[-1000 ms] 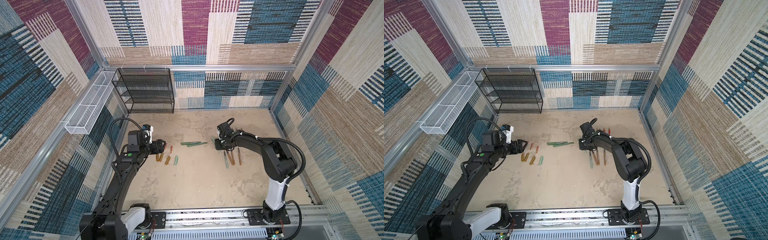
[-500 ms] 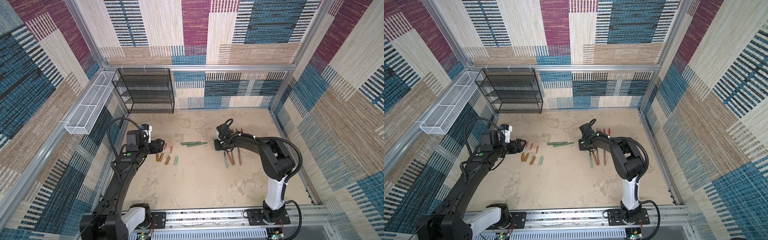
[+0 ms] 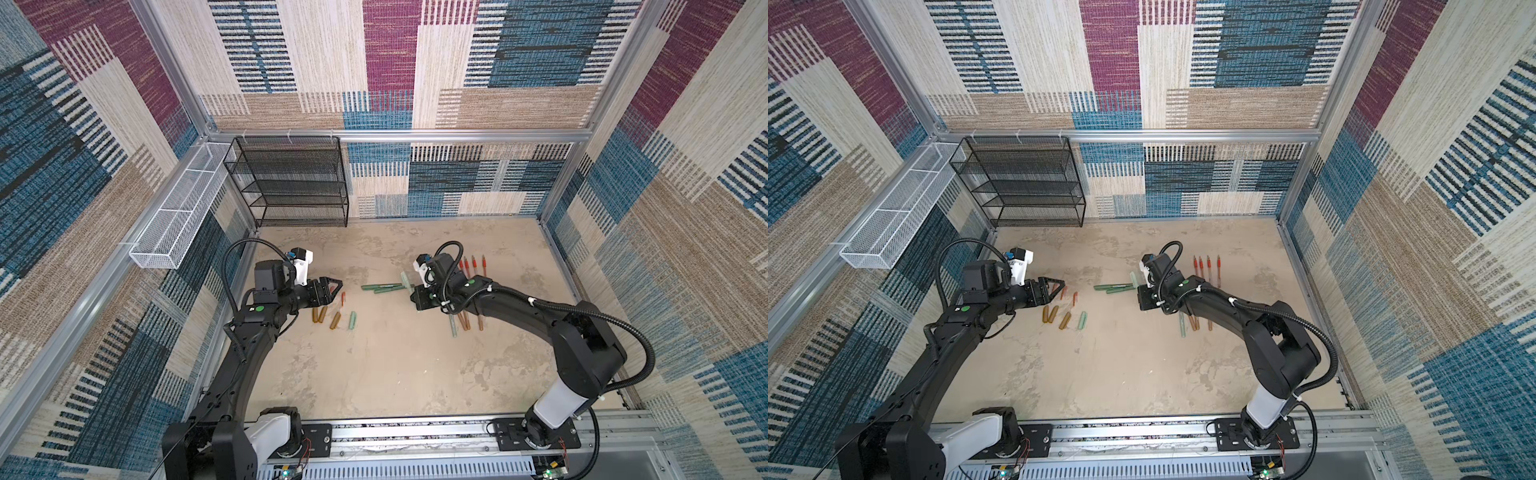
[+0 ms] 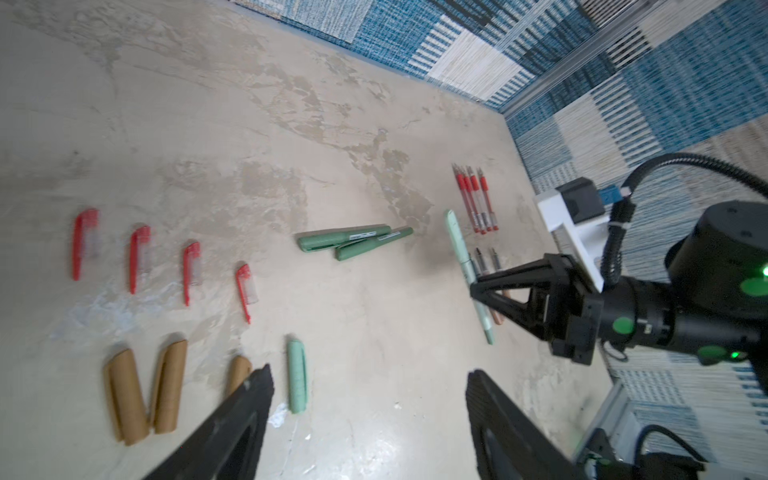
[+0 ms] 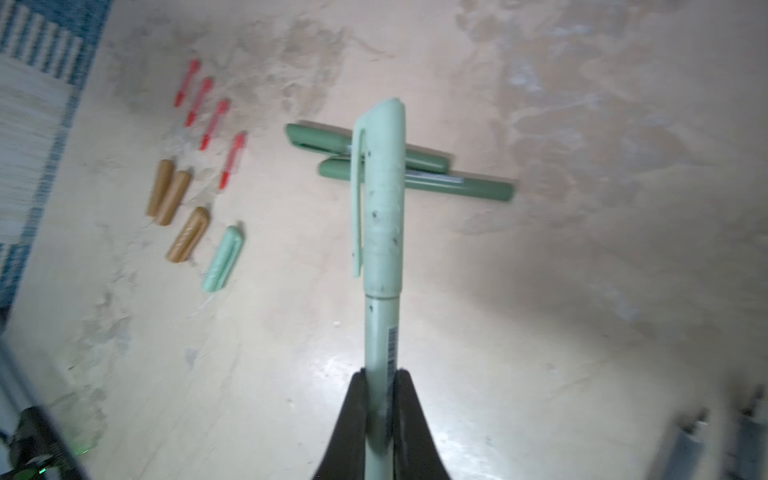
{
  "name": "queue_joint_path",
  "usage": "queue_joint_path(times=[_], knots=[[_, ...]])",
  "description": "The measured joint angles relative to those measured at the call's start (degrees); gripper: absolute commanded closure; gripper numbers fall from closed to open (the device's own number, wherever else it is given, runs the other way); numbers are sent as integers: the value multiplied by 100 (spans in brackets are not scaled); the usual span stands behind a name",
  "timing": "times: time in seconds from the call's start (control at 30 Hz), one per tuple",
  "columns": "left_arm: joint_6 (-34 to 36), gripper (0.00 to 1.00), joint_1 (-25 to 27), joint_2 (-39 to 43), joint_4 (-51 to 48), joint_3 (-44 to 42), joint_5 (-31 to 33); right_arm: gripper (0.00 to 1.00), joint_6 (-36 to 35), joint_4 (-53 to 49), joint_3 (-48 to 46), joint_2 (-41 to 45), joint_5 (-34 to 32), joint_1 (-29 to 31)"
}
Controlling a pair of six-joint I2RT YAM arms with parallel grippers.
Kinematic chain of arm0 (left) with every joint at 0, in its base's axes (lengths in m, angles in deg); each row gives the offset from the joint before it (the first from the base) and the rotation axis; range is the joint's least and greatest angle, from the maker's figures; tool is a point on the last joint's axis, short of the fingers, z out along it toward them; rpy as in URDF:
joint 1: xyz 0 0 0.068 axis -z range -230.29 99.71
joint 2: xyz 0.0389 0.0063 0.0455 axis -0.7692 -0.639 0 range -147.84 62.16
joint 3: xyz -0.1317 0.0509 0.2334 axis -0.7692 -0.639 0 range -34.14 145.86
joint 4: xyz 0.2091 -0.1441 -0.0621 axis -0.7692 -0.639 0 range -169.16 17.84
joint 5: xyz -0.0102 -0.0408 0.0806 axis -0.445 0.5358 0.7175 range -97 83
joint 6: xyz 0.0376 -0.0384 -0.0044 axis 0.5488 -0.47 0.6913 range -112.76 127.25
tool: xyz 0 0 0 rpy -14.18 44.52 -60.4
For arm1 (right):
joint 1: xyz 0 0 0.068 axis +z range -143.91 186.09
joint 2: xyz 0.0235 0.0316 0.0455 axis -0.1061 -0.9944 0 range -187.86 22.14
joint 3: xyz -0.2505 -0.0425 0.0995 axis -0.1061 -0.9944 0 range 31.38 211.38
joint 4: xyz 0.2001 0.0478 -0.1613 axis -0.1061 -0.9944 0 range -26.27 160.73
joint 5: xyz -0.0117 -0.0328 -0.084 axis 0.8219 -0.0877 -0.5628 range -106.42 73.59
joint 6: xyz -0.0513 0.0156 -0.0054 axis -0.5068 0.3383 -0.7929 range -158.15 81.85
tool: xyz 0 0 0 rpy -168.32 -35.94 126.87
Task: Open the pen caps
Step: 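Bring the green cap to the left gripper while the left gripper reaches for it, then pull the green cap off with the left gripper while the right holds the marker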
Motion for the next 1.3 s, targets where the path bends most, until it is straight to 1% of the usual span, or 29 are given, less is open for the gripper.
queue_joint_path(times=[0.07, 0.2, 0.33, 0.43, 0.47, 0.57, 0.63, 0.77, 0.8, 0.83, 0.87, 0.9, 1.03, 1.07, 1.13, 1.3], knots=[[-109, 27, 37, -46, 173, -103, -190, 97, 98, 315, 7, 13, 197, 326], [-483, 29, 133, -151, 295, -170, -345, 98, 293, 623, 286, -192, 400, 833], [-678, 30, 238, -221, 509, -238, -402, 98, 393, 809, 645, -463, 402, 1158], [-811, 31, 278, -304, 597, -247, -435, 98, 426, 846, 846, -645, 459, 1296], [-835, 33, 289, -323, 627, -249, -450, 99, 444, 850, 892, -678, 472, 1338], [-935, 47, 293, -374, 809, -343, -496, 99, 444, 962, 922, -688, 516, 1408], [-975, 60, 310, -426, 852, -400, -490, 99, 444, 1047, 929, -708, 555, 1440], [-1038, 78, 337, -472, 896, -402, -468, 99, 461, 1078, 990, -758, 616, 1480], [-1060, 86, 341, -476, 903, -402, -450, 99, 461, 1115, 988, -754, 619, 1488], [-1169, 93, 345, -481, 964, -413, -522, 98, 461, 1128, 986, -754, 612, 1495], [-1211, 97, 354, -481, 1021, -417, -599, 96, 461, 1126, 981, -761, 610, 1506], [-1211, 100, 378, -479, 1032, -417, -586, 93, 463, 1104, 981, -776, 601, 1508], [-1235, 100, 372, -487, 1021, -396, -586, 74, 452, 1113, 994, -793, 592, 1508], [-1228, 100, 372, -483, 1025, -400, -511, 72, 422, 1123, 999, -793, 595, 1508], [-1226, 100, 352, -479, 1027, -459, -450, 69, 343, 1110, 1099, -831, 588, 1508], [-1211, 100, 354, -435, 1019, -439, -378, 68, 199, 1102, 1440, -1051, 514, 1506]])
